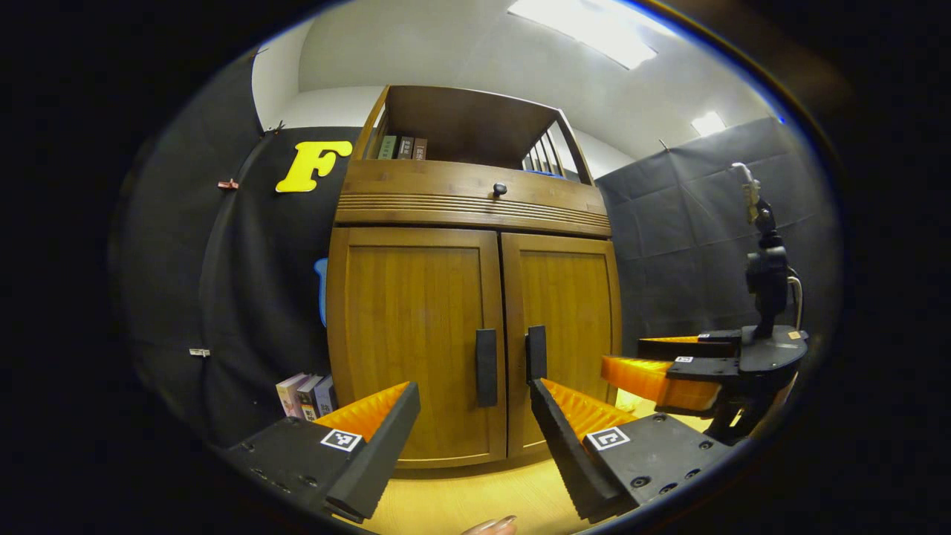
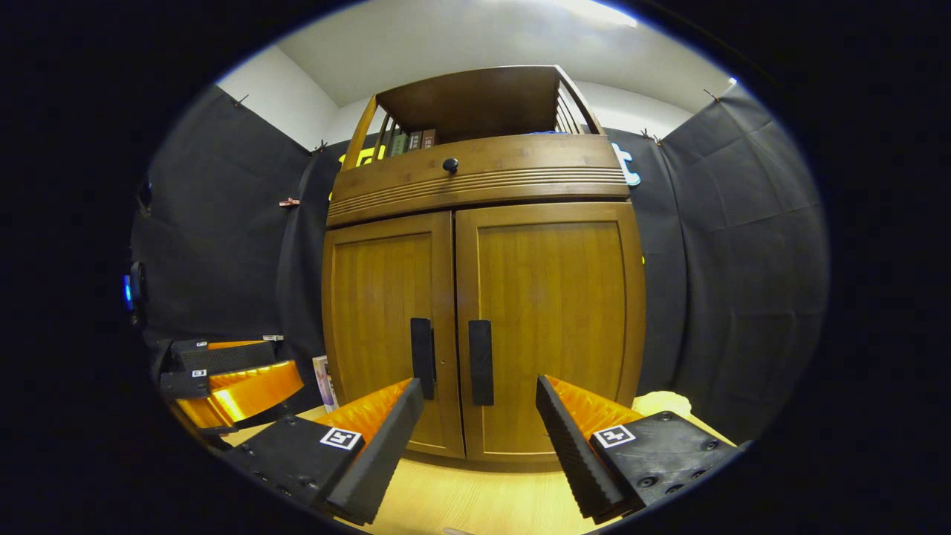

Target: Open the right door of the double-door shoe cabinet with the right hand, and open the left door with the left hand.

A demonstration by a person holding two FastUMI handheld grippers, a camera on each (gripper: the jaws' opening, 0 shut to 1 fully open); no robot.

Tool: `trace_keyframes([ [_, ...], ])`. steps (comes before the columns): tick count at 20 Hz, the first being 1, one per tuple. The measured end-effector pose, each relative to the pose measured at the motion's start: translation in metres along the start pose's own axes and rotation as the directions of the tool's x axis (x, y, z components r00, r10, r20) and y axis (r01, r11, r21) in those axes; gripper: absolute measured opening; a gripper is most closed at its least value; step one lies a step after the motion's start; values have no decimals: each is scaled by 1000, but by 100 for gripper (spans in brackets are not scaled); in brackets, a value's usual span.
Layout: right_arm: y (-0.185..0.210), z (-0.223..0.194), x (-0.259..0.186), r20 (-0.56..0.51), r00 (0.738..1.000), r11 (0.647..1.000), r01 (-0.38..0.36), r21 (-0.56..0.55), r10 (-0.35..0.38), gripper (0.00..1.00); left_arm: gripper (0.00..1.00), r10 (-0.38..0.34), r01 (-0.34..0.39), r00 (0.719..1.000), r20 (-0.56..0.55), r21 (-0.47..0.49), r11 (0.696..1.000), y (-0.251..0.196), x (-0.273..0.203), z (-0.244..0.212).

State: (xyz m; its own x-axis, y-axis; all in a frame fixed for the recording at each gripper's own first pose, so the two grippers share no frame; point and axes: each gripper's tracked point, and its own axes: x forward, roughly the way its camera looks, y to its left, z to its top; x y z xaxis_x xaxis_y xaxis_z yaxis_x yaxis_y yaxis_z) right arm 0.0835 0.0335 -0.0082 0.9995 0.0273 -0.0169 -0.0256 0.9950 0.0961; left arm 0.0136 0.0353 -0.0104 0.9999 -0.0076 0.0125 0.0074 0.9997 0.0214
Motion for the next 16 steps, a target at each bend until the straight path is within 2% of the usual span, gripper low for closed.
trace_keyframes([
  [5, 8, -20, 43, -14, 1000, 999, 2, -38, -2, 98, 94, 8, -8, 1000, -7, -4, 1000, 14, 2, -7],
  [9, 6, -25, 71, 29, 998, 994, 53, -91, -50, 99, 94, 2, -2, 1000, -14, 3, 1000, 22, 6, -13],
  [10, 6, -28, 78, 30, 998, 994, 60, -95, -58, 97, 94, 2, -2, 1000, -15, 8, 1000, 24, 7, -15],
  [16, 2, -48, 115, -6, 995, 994, 95, -55, -96, 95, 94, -32, 31, 999, -14, -18, 999, 34, 11, -24],
])
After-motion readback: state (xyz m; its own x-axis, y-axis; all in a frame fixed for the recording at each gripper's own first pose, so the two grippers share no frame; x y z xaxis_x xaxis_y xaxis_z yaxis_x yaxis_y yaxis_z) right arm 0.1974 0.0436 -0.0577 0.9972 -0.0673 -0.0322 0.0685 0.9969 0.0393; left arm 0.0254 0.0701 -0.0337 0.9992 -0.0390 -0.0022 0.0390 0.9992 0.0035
